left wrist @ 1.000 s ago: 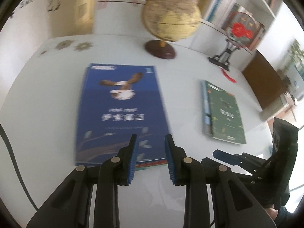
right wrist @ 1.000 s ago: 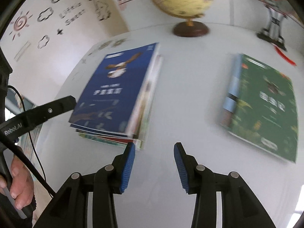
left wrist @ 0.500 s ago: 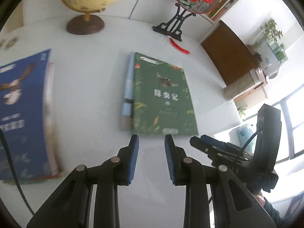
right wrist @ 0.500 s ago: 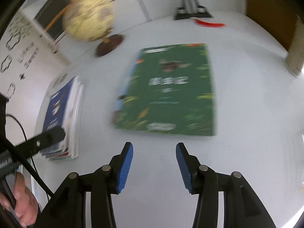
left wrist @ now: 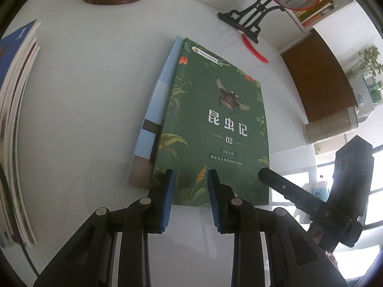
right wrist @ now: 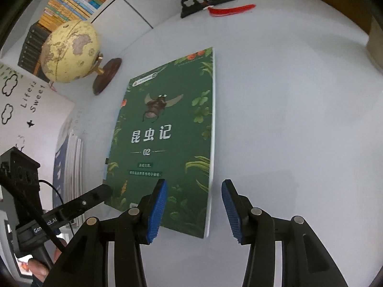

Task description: Organize books

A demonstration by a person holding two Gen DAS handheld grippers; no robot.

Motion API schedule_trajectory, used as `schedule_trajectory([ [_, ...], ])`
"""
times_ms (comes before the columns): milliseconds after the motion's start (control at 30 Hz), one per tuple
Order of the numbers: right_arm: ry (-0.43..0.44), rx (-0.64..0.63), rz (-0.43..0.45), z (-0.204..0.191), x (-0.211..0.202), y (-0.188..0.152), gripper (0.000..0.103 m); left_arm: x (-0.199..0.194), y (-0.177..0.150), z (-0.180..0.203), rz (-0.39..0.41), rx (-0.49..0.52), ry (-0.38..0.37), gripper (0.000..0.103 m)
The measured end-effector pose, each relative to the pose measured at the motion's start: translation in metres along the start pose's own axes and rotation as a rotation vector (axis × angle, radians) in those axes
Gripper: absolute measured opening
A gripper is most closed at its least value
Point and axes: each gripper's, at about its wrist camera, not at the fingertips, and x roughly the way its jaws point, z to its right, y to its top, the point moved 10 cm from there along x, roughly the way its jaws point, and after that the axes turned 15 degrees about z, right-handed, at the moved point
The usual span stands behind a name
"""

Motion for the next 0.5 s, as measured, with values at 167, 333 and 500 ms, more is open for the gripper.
schedule_trajectory([
  [167, 0.018, -0.028, 0.0, -0.0033, 0.0044, 0.0025, 0.045, -0.0021, 0.0031, -0.0012, 0.032, 0.007, 0.047, 0.025],
  [333, 0.063, -0.007, -0.011, -0.0071, 0.0058, -0.0011, 0.046, -0.0007, 0.0036, -0.0016, 0.049, -0.001, 0.068, 0.025],
  [500, 0.052, -0.032, 0.004, -0.0089, 0.0046, -0.0038, 0.046, 0.0, 0.0001, 0.0011, 0.056, -0.013, 0.059, 0.025],
])
